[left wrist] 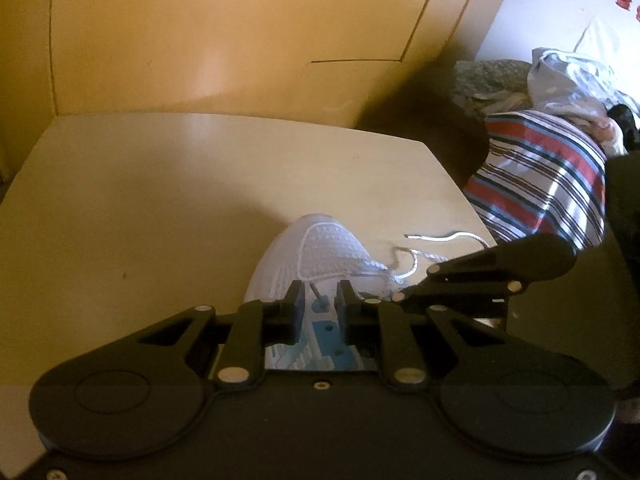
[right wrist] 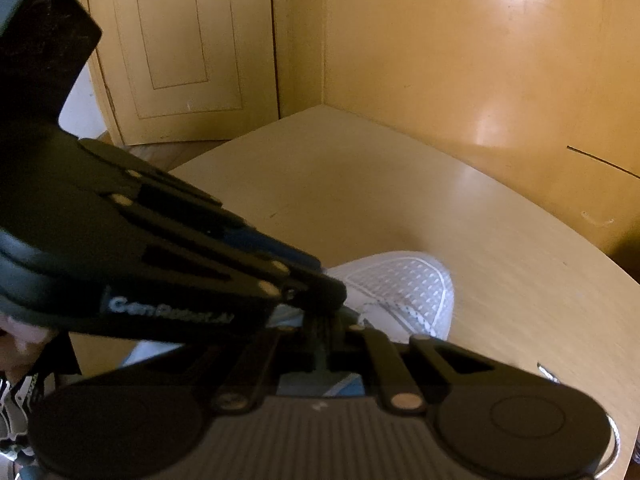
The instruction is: Lace up shoes with both hands
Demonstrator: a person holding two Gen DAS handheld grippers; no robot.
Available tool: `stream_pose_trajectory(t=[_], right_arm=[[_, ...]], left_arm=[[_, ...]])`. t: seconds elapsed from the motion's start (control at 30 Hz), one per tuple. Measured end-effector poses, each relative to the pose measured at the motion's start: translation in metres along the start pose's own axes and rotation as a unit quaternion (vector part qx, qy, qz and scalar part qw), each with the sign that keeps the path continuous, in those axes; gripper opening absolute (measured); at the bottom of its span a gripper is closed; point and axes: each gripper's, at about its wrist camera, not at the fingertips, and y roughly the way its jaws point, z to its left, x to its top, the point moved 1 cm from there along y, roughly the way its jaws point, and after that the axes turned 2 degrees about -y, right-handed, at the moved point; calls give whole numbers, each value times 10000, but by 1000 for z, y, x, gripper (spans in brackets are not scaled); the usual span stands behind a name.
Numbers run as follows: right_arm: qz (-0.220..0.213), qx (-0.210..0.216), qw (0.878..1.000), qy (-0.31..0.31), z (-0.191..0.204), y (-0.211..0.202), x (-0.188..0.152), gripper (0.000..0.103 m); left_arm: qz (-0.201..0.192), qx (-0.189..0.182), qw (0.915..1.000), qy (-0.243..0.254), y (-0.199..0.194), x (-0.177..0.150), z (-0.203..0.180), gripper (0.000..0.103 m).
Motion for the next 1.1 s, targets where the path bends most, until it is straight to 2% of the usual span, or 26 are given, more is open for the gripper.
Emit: stream_pose_trajectory(t=[0.23,0.33,0.37,0.47,0.53,0.6,0.63,0.67,0.73,0.77,0.8,0.93,1.1], right_arm=[[-7,-5,10000,15,1,1,-1,4],[-7,1,10000,42,1,1,-1,4],[0,5,10000,57,1,1,0,4],[-11,-12,10000,55,2,0,1,6],[3,-45,9999,90,2,-3,2,15],[-11,-24,9999,118,0,-9,2,20],[-40,-50,9999,109,1,-14,1,21],[-69,-76,9999,100,2,-20,1,25],[-168,-138,9997,56,4,-31,-1,40],[-240,-217,9995,34,4,-39,-3,51],[-275,-246,9993,31,3,-44,-4,54],[-373,-377,9985,147,-6,-61,-11,54],[-178,-538,9978,338,-20,-63,-22,54]], left_arm=[[37,-105,9994,-318,3,1,7,13],[44,-138,9995,-294,2,1,9,11],[44,-171,9995,-271,1,1,8,2],[11,-159,9997,-160,-4,2,7,1],[0,-152,9997,-167,-6,3,8,1],[-65,-139,9998,-151,-10,5,9,0],[-175,-128,9997,-136,-17,9,11,0],[-285,-117,9995,-121,-24,12,13,0],[-553,-55,9984,-62,-40,21,17,0],[-669,-20,9977,-40,-46,24,19,0],[-749,8,9972,-35,-51,27,21,0],[-1365,416,9898,-44,-88,44,45,0],[-2113,1382,9670,-353,-146,59,108,0]])
